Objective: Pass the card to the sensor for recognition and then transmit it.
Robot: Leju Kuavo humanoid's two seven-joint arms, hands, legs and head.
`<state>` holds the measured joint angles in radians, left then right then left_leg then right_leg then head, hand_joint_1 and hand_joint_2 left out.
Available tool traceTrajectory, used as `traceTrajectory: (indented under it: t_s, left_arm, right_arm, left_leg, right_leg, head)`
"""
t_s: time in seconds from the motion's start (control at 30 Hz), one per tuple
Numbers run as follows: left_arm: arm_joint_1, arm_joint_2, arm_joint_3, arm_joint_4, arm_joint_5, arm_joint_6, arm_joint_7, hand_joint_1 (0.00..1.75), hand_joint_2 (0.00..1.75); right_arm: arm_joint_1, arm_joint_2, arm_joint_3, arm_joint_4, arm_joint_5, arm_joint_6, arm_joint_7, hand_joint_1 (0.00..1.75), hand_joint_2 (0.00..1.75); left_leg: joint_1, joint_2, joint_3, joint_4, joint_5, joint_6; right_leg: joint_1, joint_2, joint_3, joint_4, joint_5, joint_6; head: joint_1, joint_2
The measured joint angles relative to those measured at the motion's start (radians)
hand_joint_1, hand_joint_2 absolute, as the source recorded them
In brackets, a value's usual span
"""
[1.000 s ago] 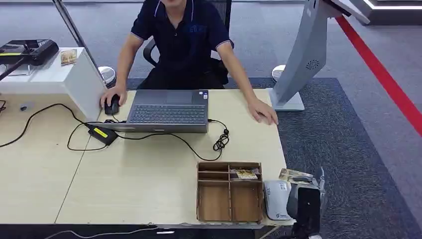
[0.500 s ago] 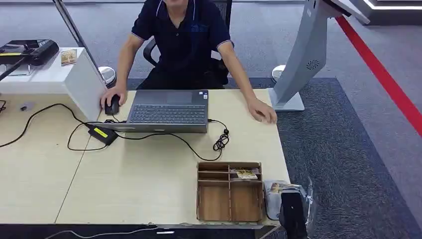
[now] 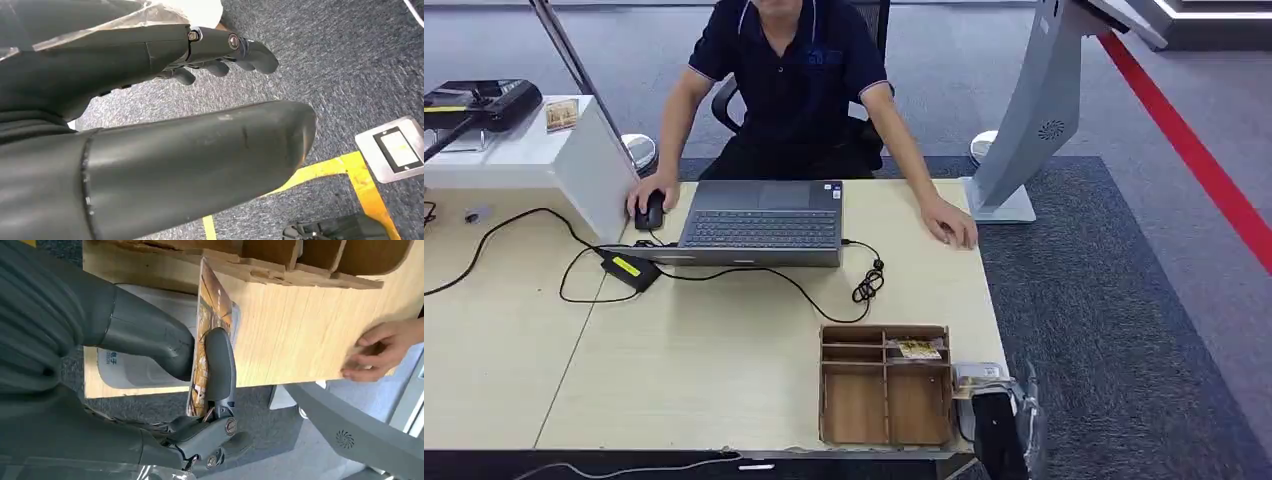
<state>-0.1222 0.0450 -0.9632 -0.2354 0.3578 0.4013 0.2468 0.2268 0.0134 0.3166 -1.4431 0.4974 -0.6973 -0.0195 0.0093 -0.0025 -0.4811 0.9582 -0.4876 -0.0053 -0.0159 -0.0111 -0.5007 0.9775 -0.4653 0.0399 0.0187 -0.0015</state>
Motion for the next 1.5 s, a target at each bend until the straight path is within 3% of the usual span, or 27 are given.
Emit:
traceTrajectory:
  t_s: [1.1, 1.5]
  left_arm:
    - [0.0, 0.0, 0.0, 0.0, -0.003, 0.001, 0.002, 0.0, 0.0]
    - [0.0, 0.001, -0.002, 0.0, -0.032, -0.004, -0.005, 0.0, 0.0]
  right_arm:
    - [-0.015, -0.014, 0.023, 0.012, 0.04, -0.001, -0.003, 1.75, 1.75]
    - [-0.103, 0.008, -0.001, -0.155, 0.111, -0.002, -0.035, 1.75, 1.75]
  left_leg:
    - [0.0, 0.0, 0.0, 0.0, 0.0, 0.0]
    - [0.0, 0.0, 0.0, 0.0, 0.0, 0.0]
  right_leg:
    - [0.0, 0.0, 0.0, 0.0, 0.0, 0.0]
    - [0.0, 0.0, 0.0, 0.0, 0.0, 0.0]
  head:
    - [0.0, 0.0]
    - [0.0, 0.0]
